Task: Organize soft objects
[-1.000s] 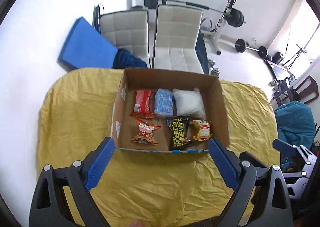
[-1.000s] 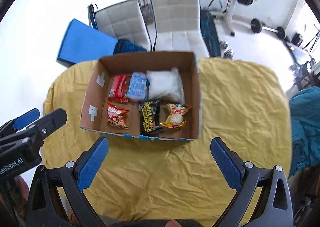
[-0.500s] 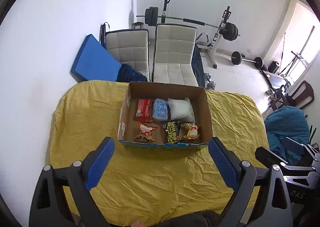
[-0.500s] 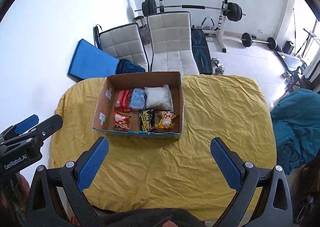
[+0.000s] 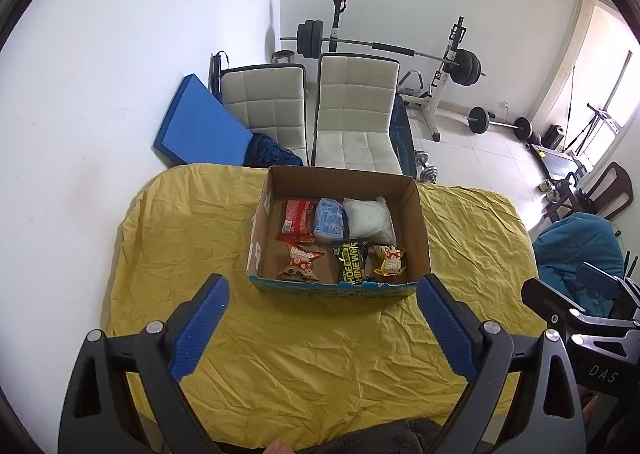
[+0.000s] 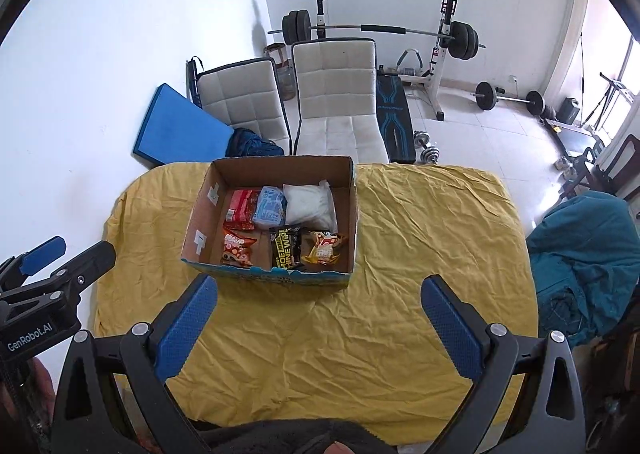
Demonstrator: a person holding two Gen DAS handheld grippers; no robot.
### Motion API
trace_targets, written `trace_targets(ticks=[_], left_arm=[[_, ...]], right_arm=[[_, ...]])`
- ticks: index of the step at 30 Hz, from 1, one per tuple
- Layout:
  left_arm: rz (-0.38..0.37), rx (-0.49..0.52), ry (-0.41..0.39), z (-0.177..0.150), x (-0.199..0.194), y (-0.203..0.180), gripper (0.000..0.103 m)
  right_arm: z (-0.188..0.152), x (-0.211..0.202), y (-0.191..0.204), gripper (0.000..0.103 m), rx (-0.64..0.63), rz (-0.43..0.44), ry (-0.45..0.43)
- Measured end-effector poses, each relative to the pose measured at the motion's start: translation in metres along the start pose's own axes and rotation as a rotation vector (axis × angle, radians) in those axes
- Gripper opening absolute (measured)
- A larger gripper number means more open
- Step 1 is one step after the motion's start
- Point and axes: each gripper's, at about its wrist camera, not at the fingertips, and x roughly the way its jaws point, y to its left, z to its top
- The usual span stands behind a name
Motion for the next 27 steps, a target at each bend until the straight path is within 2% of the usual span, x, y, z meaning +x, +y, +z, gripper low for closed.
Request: trace_targets(ticks=[27], left_arm=[[0.010,-0.016,-0.016,0.000,-0.010,0.002,0.096]], right_arm=[[-0.002,-0.014,-0.011,0.103,0.041,-0.096,-0.042]])
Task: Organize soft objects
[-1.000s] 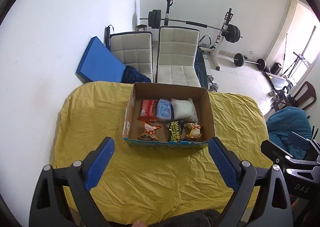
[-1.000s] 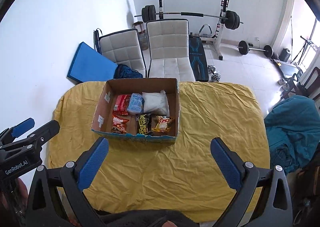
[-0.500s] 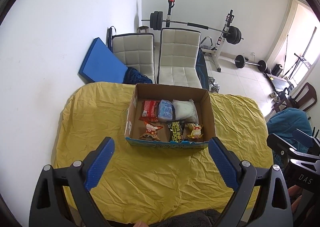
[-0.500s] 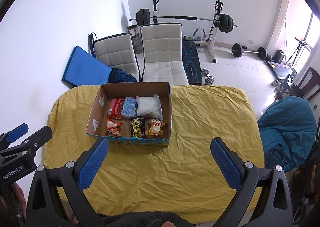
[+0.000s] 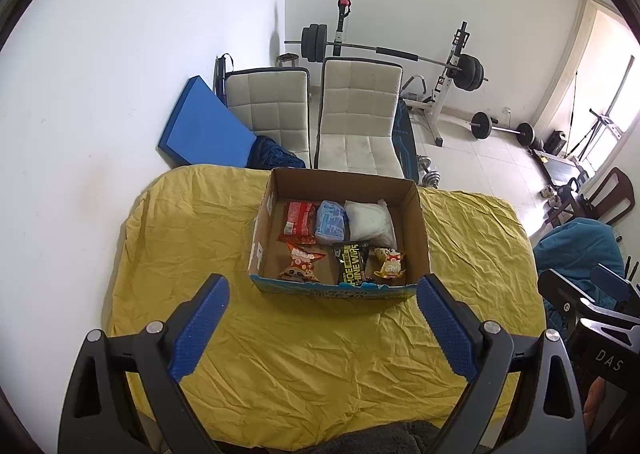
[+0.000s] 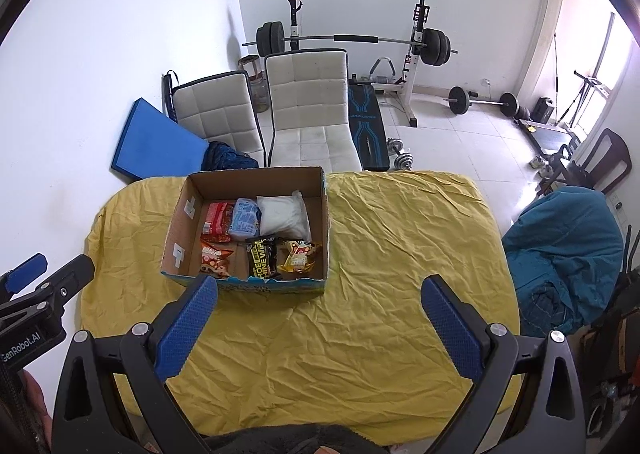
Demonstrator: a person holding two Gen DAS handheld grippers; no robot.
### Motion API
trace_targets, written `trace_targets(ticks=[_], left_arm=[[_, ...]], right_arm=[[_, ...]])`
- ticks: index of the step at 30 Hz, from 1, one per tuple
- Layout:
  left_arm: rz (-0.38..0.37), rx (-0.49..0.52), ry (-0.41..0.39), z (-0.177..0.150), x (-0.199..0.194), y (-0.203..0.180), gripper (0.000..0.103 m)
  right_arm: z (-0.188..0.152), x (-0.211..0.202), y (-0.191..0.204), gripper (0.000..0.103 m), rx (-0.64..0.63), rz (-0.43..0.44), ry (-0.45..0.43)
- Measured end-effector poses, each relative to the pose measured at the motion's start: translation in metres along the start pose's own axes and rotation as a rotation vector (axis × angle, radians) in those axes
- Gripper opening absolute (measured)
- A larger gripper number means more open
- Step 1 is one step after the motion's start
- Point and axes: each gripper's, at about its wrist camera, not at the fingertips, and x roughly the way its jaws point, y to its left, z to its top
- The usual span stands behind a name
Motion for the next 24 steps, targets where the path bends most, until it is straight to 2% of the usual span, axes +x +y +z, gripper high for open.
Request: trace_targets(ticks=[24], left_arm=[[-0.002,0.013,0.006,0.0064,0.0065,0.0016,0.096]], right_arm=[[0.0008,-0.0021,-0.0010,0.103,0.008,-0.022,-0.007]])
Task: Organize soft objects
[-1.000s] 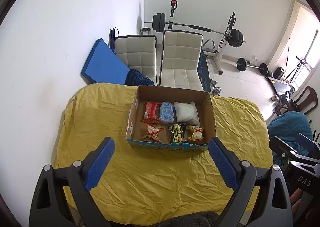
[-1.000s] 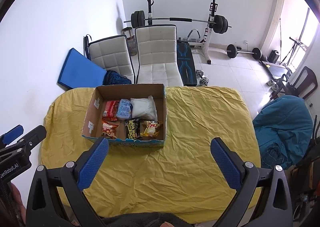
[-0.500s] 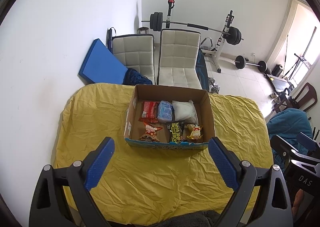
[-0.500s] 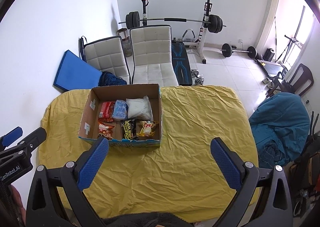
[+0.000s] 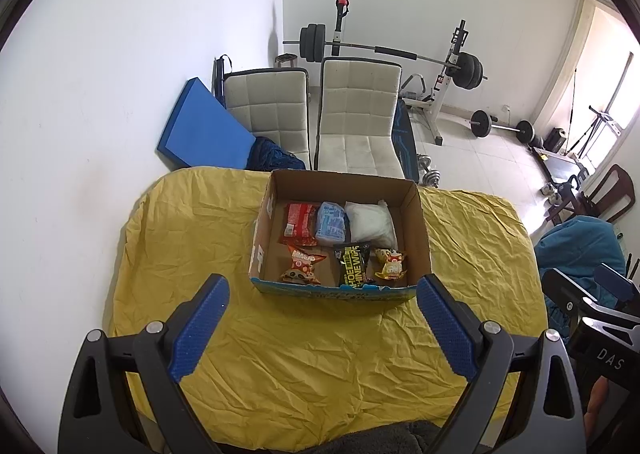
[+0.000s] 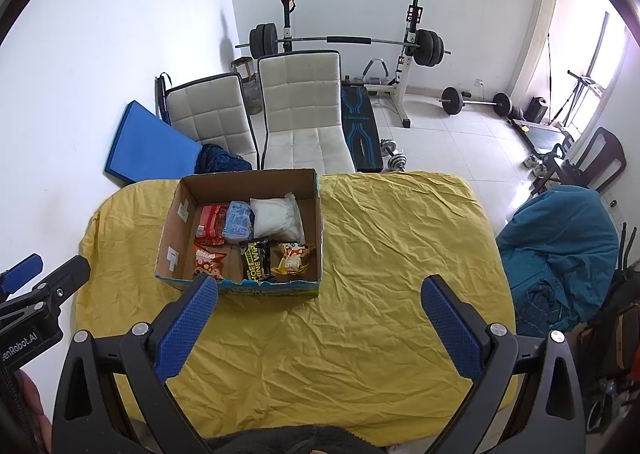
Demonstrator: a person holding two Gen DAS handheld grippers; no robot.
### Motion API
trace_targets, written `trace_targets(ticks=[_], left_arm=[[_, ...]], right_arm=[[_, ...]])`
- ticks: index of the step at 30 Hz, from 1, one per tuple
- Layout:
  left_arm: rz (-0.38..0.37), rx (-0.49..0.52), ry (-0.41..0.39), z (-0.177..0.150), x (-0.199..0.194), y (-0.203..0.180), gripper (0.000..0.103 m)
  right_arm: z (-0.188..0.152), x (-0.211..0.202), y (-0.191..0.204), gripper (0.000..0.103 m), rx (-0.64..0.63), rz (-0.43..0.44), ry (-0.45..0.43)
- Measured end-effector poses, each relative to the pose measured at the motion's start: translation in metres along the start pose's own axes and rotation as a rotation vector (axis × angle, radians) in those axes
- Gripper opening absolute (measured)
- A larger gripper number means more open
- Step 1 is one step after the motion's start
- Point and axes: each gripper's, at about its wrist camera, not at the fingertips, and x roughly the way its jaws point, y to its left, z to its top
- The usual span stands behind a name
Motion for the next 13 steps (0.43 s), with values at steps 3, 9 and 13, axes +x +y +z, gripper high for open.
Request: trace_targets(ticks=[3,9,13], left_arm=[[-0.002,0.000,0.000,0.0003,0.0005,0.0003,0.096],[-0.003,-0.001,0.005,0.0001,0.0018,0.0016,0.096],[-0.005,0.000,0.004,0.0008,0.0026,0.0026,0.096]], right_arm=[[0.0012,0.0018,-0.0009,0.103,0.003,-0.003,-0.001],[0.0016,0.0015,-0.0011,0.103,0.003,-0.002,-0.001],[0.0015,0.0017,-0.0015,0.103,0.003,-0.001,0.000]])
